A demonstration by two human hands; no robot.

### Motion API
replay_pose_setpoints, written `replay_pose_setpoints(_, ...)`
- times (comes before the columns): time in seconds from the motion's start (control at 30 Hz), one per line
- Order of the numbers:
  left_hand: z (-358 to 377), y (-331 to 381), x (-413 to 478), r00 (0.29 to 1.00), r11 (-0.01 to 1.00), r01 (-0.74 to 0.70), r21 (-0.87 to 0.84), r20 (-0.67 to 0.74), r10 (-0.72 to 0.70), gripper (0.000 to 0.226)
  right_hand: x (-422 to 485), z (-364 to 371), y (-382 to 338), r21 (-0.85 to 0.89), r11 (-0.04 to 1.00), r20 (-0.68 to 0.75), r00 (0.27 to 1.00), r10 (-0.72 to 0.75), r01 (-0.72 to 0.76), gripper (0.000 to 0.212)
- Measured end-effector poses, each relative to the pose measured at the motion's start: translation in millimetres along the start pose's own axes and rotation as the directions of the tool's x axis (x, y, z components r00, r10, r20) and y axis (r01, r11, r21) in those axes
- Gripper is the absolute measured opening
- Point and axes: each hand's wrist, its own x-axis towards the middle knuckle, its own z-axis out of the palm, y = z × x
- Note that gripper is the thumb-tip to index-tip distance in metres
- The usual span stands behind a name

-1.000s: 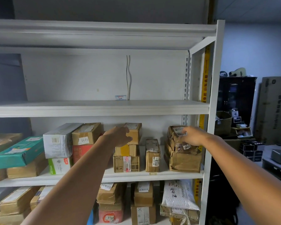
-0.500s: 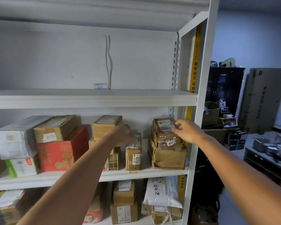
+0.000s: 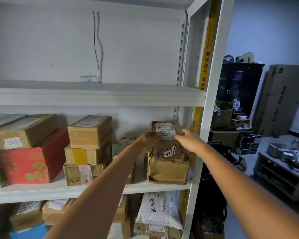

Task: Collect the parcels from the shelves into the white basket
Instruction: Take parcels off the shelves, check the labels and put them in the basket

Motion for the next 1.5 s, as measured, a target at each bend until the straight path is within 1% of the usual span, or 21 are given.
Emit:
replay_pose_setpoints(0.1, 7, 0, -5, 1.000, 0.989, -0.003, -0.146, 0.009, 0.004, 0.027, -1, 2, 1, 0.144, 0.987, 0.031, 0.997, 0.071, -0.075, 0.019)
replay_pose_setpoints(0.17, 8, 0, -11, 1.000, 0.974, -0.025, -0.223, -0.016, 0.022, 0.021, -4, 2, 1, 0.234, 0.969, 0.028, 0.997, 0.073, -0.078, 0.017)
replay_pose_setpoints(0.27, 10, -2, -19, 0.999, 0.971, -0.036, -0.235, -0.043, 0.026, 0.029, -12, 5, 1, 0.306, 0.951, 0.005, 0.999, 0.038, -0.038, 0.022)
replay_pose_setpoints(0.37, 12, -8, -29, 0.995, 0.957, -0.054, -0.283, -0.100, 0.027, 0.029, -25, 8, -2, 0.382, 0.924, -0.012, 1.000, -0.001, 0.006, 0.028)
replay_pose_setpoints(0.43, 10, -13, -38, 0.991, 0.942, -0.089, -0.325, -0.125, 0.051, 0.032, -38, 12, -5, 0.414, 0.909, -0.042, 0.999, -0.030, 0.045, 0.031)
replay_pose_setpoints(0.6, -1, -26, -76, 0.984, 0.892, -0.155, -0.425, -0.144, 0.103, 0.060, -85, 27, -20, 0.454, 0.881, -0.124, 0.989, -0.086, 0.133, 0.048)
replay_pose_setpoints(0.67, -7, -35, -98, 0.975, 0.883, -0.206, -0.422, -0.164, 0.149, 0.066, -109, 37, -27, 0.460, 0.873, -0.153, 0.983, -0.099, 0.160, 0.056)
replay_pose_setpoints(0.7, -10, -40, -110, 0.969, 0.879, -0.231, -0.417, -0.176, 0.171, 0.066, -124, 43, -30, 0.469, 0.865, -0.170, 0.979, -0.110, 0.179, 0.056)
replay_pose_setpoints(0.73, -14, -48, -124, 0.963, 0.871, -0.260, -0.418, -0.185, 0.198, 0.063, -139, 51, -32, 0.473, 0.855, -0.191, 0.973, -0.134, 0.210, 0.052)
replay_pose_setpoints(0.8, -20, -65, -150, 0.943, 0.844, -0.331, -0.422, -0.187, 0.276, 0.052, -171, 67, -37, 0.482, 0.830, -0.234, 0.954, -0.186, 0.280, 0.042)
replay_pose_setpoints(0.87, -27, -84, -176, 0.926, 0.835, -0.375, -0.402, -0.196, 0.321, 0.050, -200, 86, -43, 0.512, 0.798, -0.247, 0.944, -0.219, 0.319, 0.045)
replay_pose_setpoints(0.97, -40, -115, -215, 0.916, 0.842, -0.394, -0.369, -0.229, 0.329, 0.071, -234, 115, -54, 0.538, 0.774, -0.218, 0.942, -0.255, 0.335, 0.053)
replay_pose_setpoints(1.0, -46, -125, -227, 0.909, 0.842, -0.406, -0.354, -0.247, 0.335, 0.073, -242, 126, -58, 0.547, 0.768, -0.208, 0.943, -0.261, 0.333, 0.055)
replay_pose_setpoints(1.1, -68, -154, -260, 0.891, 0.850, -0.419, -0.319, -0.324, 0.317, 0.071, -265, 158, -76, 0.561, 0.756, -0.170, 0.941, -0.293, 0.337, 0.064)
replay_pose_setpoints(1.27, -115, -194, -309, 0.845, 0.857, -0.424, -0.294, -0.470, 0.257, 0.068, -286, 215, -118, 0.588, 0.724, -0.060, 0.912, -0.406, 0.361, 0.053)
replay_pose_setpoints(1.3, -125, -202, -319, 0.833, 0.857, -0.428, -0.288, -0.494, 0.250, 0.066, -288, 227, -128, 0.593, 0.717, -0.036, 0.902, -0.431, 0.367, 0.052)
replay_pose_setpoints(1.37, -146, -216, -340, 0.807, 0.867, -0.429, -0.256, -0.539, 0.240, 0.062, -291, 253, -149, 0.648, 0.667, 0.010, 0.871, -0.491, 0.368, 0.050)
replay_pose_setpoints(1.5, -186, -246, -378, 0.736, 0.904, -0.373, -0.209, -0.659, 0.152, 0.061, -289, 312, -189, 0.762, 0.582, 0.143, 0.803, -0.579, 0.284, 0.056)
